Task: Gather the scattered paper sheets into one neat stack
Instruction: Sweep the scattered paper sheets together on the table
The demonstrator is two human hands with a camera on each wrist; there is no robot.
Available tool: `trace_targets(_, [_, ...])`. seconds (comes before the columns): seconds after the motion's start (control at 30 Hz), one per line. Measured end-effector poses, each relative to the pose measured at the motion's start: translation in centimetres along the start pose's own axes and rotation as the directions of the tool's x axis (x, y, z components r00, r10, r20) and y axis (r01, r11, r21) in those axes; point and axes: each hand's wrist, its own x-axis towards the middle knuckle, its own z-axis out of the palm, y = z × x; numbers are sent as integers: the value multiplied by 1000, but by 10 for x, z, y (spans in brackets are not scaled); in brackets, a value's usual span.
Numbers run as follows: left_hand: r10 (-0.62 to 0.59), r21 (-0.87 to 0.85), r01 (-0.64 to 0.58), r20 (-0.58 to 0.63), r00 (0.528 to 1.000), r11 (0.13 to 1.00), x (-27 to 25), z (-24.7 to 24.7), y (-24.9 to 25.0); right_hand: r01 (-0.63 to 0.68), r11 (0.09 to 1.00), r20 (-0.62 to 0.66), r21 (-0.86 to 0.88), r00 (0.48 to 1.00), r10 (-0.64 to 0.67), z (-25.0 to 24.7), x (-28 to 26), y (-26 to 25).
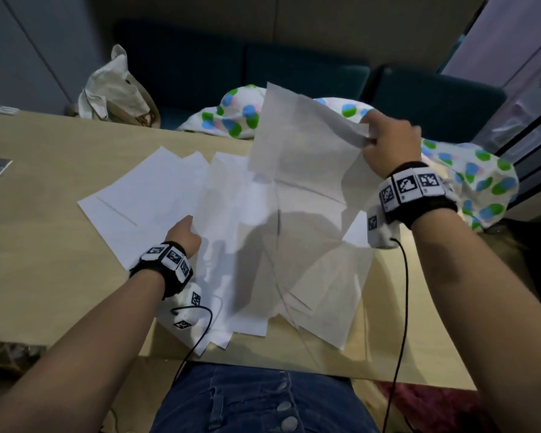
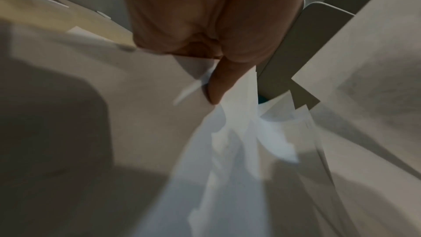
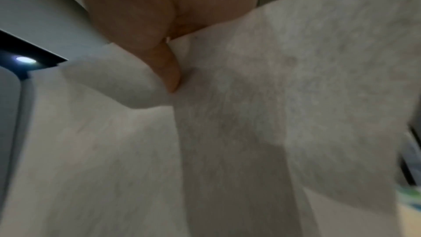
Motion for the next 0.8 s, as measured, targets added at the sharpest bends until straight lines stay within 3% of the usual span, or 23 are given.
trace_targets(0.17, [5, -68, -9, -58, 998, 998, 1, -8, -4, 146, 984, 61, -101, 988, -140, -31, 19, -21])
trace_targets(0.47, [154, -257, -217, -243, 958, 942, 8, -43, 34, 128, 986, 347, 110, 924, -159, -56, 41, -59])
trace_targets(0.57, [183, -322, -212, -119, 976, 923, 11, -51, 34, 80, 979, 356, 186, 924, -143, -53, 47, -58])
trace_targets(0.67, [143, -365, -104, 81, 986, 925, 15, -46, 21, 37, 981, 318, 192, 943, -98, -32, 46, -53])
trace_targets(0.8, [87, -346, 20, 289, 953, 938, 8, -25, 4, 24, 985, 352, 172, 932, -84, 32, 33, -42])
